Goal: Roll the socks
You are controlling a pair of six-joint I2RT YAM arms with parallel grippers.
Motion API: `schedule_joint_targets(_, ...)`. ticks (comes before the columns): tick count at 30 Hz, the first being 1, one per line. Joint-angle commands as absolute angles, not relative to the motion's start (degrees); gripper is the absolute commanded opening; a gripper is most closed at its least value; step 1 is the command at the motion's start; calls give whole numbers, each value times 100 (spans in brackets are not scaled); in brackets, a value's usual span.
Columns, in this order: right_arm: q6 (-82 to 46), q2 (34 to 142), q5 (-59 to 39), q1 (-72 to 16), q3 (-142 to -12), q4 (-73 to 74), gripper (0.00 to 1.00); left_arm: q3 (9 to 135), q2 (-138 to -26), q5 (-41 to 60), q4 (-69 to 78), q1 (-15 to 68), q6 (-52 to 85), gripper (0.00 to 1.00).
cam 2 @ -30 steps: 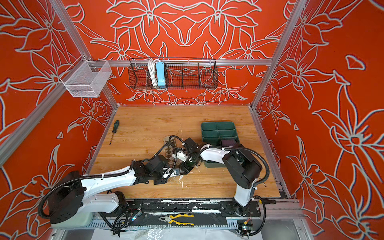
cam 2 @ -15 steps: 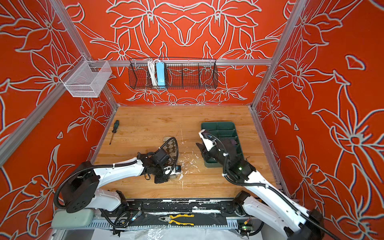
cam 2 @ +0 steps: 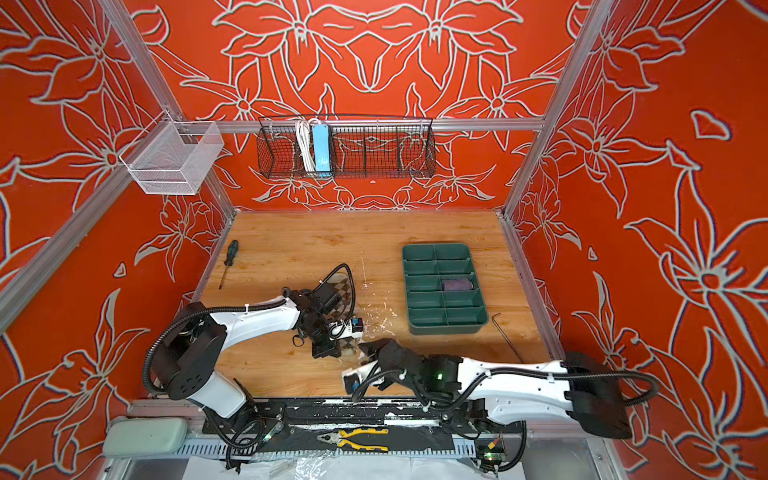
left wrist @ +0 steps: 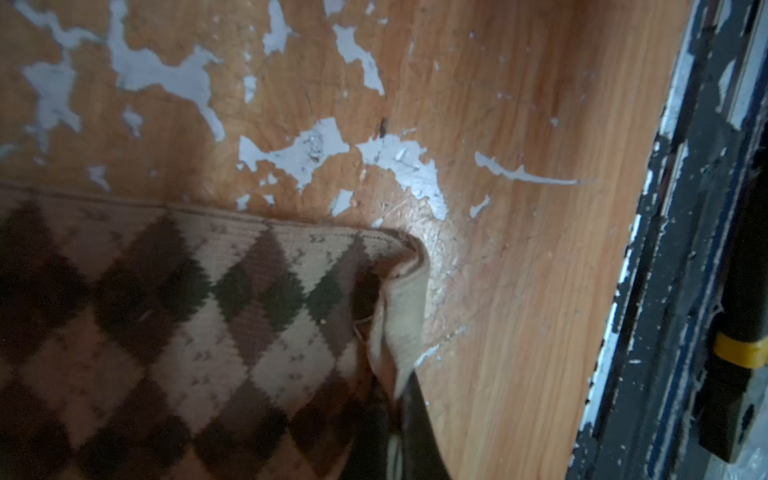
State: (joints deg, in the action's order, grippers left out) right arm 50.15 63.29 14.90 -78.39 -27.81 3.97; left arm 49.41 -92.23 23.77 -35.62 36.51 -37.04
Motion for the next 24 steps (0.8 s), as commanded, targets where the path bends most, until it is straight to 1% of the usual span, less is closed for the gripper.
schedule_joint_targets(1, 5801, 6915, 2051, -8227, -2967, 787, 56, 5055, -9431, 2562, -3783, 3604, -3700, 0)
schedule_joint_targets(3, 5730, 7391, 2206, -8271, -3003, 1109, 57, 5130, -9495, 2597, -3836, 3604, -3674, 0)
schedule_joint_targets(6, 5721, 8073, 2638, -8253, -2981, 2025, 58, 5175, -9519, 2574, -3867, 3608, -3647, 0)
schedule_joint_targets(8, 5659, 8431, 2709, -8166, -3044, 2379, 59, 5161, -9488, 2558, -3861, 3604, -3654, 0)
schedule_joint_targets(12, 5350, 8817, 2460, -7941, -3187, 2668, 58, 5143, -9450, 2551, -3841, 3604, -3652, 0)
schedule_joint_targets(17, 5297, 9058, 2226, -7664, -3192, 2786, 56, 5159, -9422, 2545, -3843, 3604, -3656, 0)
schedule_joint_targets(24, 5191, 9465, 1873, -7455, -3149, 2823, 50, 5137, -9388, 2487, -3808, 3604, -3639, 0)
